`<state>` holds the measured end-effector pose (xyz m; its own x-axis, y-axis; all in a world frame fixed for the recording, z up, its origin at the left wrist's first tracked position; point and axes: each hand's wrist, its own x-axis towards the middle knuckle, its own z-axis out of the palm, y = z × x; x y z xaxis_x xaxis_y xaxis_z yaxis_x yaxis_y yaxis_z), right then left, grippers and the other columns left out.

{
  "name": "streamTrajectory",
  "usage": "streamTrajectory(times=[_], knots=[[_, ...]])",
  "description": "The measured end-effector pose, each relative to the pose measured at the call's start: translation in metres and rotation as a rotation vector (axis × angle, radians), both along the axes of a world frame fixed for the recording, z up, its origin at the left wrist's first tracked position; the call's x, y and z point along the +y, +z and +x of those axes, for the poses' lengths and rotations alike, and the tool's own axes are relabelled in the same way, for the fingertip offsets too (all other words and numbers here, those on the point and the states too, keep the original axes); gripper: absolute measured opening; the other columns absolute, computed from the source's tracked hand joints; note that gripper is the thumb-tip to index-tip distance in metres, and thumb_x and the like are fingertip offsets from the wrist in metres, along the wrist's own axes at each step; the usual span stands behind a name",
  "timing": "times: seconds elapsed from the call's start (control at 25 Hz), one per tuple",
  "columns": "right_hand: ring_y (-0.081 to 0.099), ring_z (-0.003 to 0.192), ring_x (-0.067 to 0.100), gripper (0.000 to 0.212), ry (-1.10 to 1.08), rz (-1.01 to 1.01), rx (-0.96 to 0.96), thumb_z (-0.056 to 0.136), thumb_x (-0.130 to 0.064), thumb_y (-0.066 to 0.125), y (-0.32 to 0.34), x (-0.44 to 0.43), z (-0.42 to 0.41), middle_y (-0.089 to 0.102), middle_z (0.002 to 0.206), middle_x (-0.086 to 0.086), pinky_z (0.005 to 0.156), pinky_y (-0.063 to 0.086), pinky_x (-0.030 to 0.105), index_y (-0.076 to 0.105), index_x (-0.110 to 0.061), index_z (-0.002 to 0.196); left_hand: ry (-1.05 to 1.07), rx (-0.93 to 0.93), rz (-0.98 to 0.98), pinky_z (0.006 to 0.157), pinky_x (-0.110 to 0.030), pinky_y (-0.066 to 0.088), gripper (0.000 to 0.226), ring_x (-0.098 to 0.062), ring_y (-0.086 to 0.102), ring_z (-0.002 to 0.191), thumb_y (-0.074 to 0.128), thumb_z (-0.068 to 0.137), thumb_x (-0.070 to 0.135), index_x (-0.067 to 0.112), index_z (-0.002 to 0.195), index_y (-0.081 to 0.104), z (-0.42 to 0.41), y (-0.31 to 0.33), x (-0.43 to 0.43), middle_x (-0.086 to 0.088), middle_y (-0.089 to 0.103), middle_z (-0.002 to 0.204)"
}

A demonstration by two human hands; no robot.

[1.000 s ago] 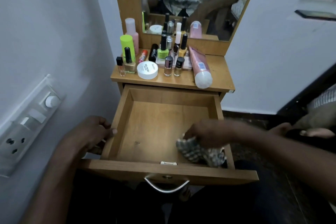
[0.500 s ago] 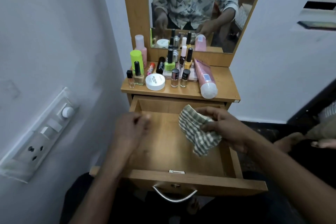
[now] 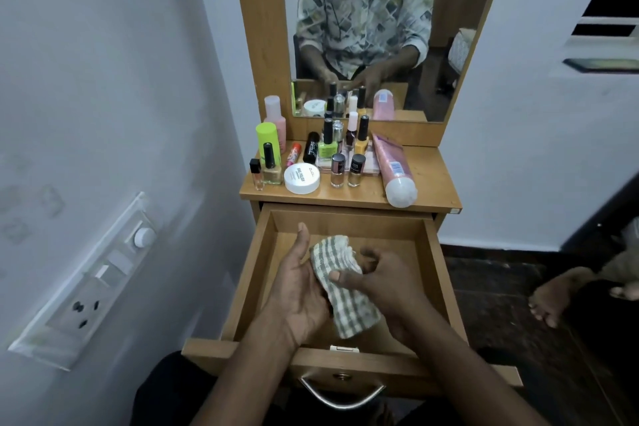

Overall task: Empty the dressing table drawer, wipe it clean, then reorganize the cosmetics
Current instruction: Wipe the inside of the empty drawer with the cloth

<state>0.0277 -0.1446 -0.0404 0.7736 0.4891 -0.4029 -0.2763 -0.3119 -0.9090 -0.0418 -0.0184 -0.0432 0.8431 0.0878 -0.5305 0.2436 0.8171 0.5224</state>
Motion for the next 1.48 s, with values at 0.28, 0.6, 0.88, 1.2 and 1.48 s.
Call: streamTrajectory(times=[0.28,0.6,0.88,1.2,1.48], knots=[[0.074,0.081,0.028,0.045,-0.033,0.152,0.134,0.075,0.008,0.077,0.008,0.003,0.004,0.074,0.096,0.017,0.064,0.058,0.038,0.059,-0.005,0.114,0.054,0.057,0.173,0.088,-0.059,0.053,0.044,-0.042,0.069,0.101,0.070,0.088,0.020,-0.004,0.123,0.061,0.000,0.006,-0.003,-0.028,0.069,0.112],[0.075,0.082,0.021,0.037,-0.026,0.219,-0.021,0.082,0.009,0.070,-0.002,0.002,0.005,0.073,0.097,0.015,0.064,0.057,0.027,0.064,-0.008,0.115,0.096,0.041,0.232,0.091,-0.057,0.053,0.035,-0.041,0.069,0.102,0.069,0.088,0.015,-0.001,0.119,0.064,0.004,-0.001,-0.002,-0.026,0.070,0.110],[0.073,0.089,0.011,0.032,0.037,0.042,-0.309,0.094,-0.004,0.059,-0.006,0.006,-0.003,0.074,0.098,-0.002,0.080,0.061,0.038,0.066,-0.021,0.120,0.228,0.069,0.235,0.064,-0.047,0.059,0.035,-0.039,0.073,0.085,0.078,0.078,0.007,-0.005,0.110,0.068,0.011,-0.004,-0.009,-0.025,0.073,0.099],[0.073,0.091,0.019,0.019,0.190,0.136,-0.199,0.091,-0.023,0.069,-0.006,-0.012,-0.002,0.077,0.099,0.001,0.085,0.059,0.042,0.071,-0.017,0.109,0.266,-0.035,0.261,0.066,-0.047,0.060,0.030,-0.037,0.073,0.091,0.074,0.083,0.009,-0.004,0.110,0.069,0.017,0.005,-0.003,-0.023,0.072,0.106],[0.072,0.089,0.008,0.024,0.127,0.105,-0.469,0.092,-0.029,0.066,0.003,-0.010,-0.005,0.074,0.101,-0.010,0.083,0.058,0.045,0.064,-0.041,0.114,0.295,-0.071,0.399,0.076,-0.053,0.058,0.028,-0.039,0.073,0.088,0.080,0.078,0.009,0.000,0.103,0.071,0.026,0.003,-0.016,-0.022,0.074,0.098]])
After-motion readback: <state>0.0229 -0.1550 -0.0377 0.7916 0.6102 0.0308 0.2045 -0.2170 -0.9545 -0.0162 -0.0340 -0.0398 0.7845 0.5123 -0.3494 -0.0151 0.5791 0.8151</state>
